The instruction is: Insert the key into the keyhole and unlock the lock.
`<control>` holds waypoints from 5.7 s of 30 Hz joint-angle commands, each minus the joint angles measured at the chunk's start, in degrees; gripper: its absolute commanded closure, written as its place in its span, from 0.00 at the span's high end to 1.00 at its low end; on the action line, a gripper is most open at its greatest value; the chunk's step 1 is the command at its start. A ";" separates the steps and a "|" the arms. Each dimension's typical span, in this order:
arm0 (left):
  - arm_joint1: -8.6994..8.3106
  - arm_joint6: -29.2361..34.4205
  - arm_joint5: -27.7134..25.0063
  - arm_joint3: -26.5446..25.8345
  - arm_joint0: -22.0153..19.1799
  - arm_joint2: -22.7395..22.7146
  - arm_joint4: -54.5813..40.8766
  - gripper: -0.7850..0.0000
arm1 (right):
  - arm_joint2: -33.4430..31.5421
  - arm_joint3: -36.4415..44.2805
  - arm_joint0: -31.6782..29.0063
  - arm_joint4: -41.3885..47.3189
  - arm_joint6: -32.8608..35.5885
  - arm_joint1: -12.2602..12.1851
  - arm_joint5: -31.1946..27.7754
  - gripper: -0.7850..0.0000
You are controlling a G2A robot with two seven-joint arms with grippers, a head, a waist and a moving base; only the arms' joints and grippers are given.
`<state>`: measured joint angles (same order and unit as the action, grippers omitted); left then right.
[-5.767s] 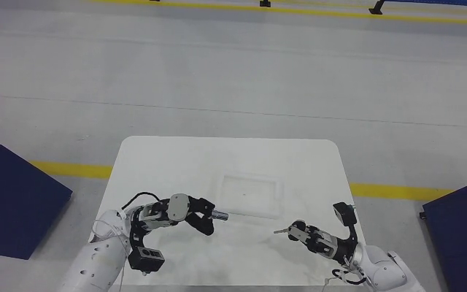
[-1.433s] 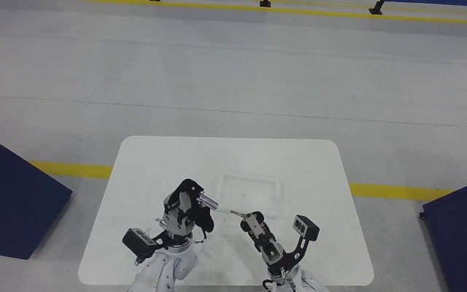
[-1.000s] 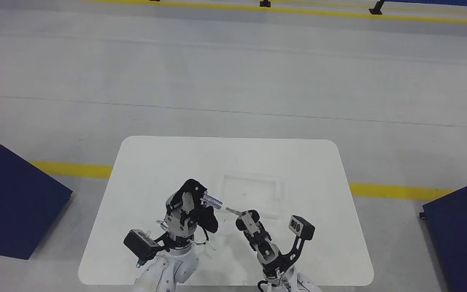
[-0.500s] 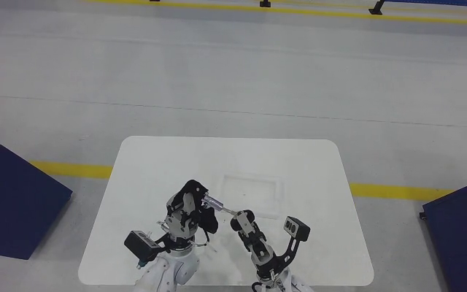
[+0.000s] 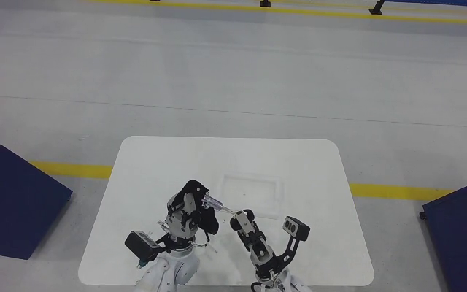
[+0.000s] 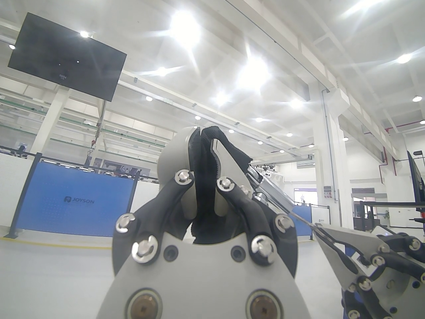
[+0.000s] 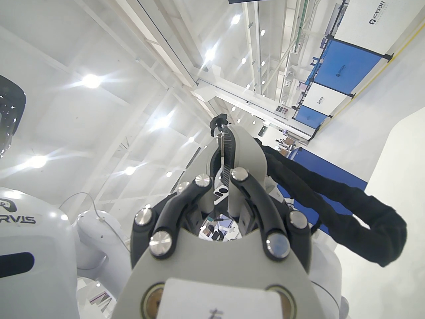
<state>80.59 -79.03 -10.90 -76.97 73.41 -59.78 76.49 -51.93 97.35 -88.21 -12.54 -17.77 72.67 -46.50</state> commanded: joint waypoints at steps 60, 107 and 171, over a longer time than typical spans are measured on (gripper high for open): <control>0.98 0.11 -1.66 0.54 0.43 -1.00 3.03 0.00 | -1.91 0.99 -1.41 9.76 9.54 2.85 1.89 0.00; 1.82 2.05 -6.26 -0.76 1.70 0.11 -2.95 0.00 | -1.90 1.17 -1.93 7.91 10.97 5.09 1.20 0.48; 1.82 0.45 -1.76 0.04 1.22 -2.85 7.95 0.00 | -7.75 4.05 -2.62 12.52 23.57 3.95 9.20 0.00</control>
<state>82.48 -78.32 -13.01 -77.05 74.74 -62.53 83.53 -59.57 101.08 -90.62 -1.37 4.71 76.72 -38.31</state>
